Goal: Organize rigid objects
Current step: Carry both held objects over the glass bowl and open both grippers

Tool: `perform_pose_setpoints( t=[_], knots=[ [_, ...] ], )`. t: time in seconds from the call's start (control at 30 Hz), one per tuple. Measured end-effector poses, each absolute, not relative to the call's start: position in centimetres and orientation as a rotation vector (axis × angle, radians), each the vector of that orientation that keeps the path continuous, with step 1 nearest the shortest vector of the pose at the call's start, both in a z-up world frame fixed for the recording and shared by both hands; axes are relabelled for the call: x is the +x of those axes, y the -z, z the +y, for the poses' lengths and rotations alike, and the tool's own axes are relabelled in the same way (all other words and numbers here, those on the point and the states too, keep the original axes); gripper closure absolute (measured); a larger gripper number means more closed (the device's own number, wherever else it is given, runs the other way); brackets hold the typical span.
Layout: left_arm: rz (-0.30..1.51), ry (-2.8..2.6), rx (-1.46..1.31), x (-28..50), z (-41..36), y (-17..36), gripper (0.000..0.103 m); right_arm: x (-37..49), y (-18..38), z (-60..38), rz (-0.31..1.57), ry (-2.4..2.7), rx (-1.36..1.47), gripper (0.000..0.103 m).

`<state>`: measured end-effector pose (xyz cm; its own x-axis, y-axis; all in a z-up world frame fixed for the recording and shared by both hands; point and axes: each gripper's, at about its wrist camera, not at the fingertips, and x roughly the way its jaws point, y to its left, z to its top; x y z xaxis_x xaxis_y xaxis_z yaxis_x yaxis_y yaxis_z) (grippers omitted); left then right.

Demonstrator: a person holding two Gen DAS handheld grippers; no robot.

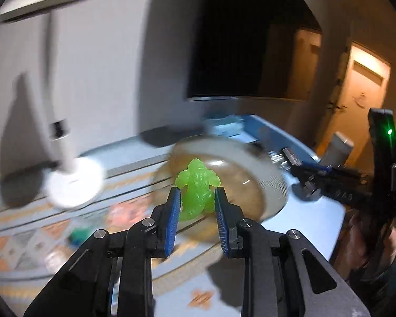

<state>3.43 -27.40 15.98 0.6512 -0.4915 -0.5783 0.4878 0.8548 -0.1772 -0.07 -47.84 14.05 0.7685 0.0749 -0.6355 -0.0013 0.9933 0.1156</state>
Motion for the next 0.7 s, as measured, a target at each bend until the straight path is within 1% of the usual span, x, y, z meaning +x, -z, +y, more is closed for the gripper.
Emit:
perform_pose_setpoints(
  t=[0.1, 0.23, 0.37, 0.57, 0.6, 0.63, 0.7],
  knots=[
    [0.729, 0.591, -0.015, 6.2, -30.8, -14.7, 0.080, 2.2, -13.5, -49.5, 0.763, -0.024, 0.100, 0.079],
    [0.855, 0.598, -0.010, 9.0, -34.1, -10.9, 0.080, 5.1, -10.8, -50.0, 0.890, -0.057, 0.054, 0.079],
    [0.930, 0.586, 0.006, 10.1, -35.5, -8.0, 0.080, 6.9, -8.4, -49.2, 0.974, -0.074, 0.021, 0.079],
    [1.003, 0.579, 0.005, 11.2, -36.5, -5.9, 0.079, 8.0, -5.9, -48.8, 1.058, -0.081, 0.014, 0.079],
    [1.013, 0.582, -0.010, 11.4, -36.4, -5.8, 0.069, 8.0, -5.8, -48.7, 1.065, -0.079, 0.014, 0.079],
    [1.015, 0.589, -0.022, 11.5, -36.3, -5.9, 0.063, 8.1, -5.7, -48.8, 1.070, -0.078, 0.016, 0.079],
    [0.992, 0.577, -0.025, 11.5, -35.8, -6.7, 0.045, 7.9, -6.1, -49.0, 1.054, -0.070, 0.029, 0.077]
  ],
)
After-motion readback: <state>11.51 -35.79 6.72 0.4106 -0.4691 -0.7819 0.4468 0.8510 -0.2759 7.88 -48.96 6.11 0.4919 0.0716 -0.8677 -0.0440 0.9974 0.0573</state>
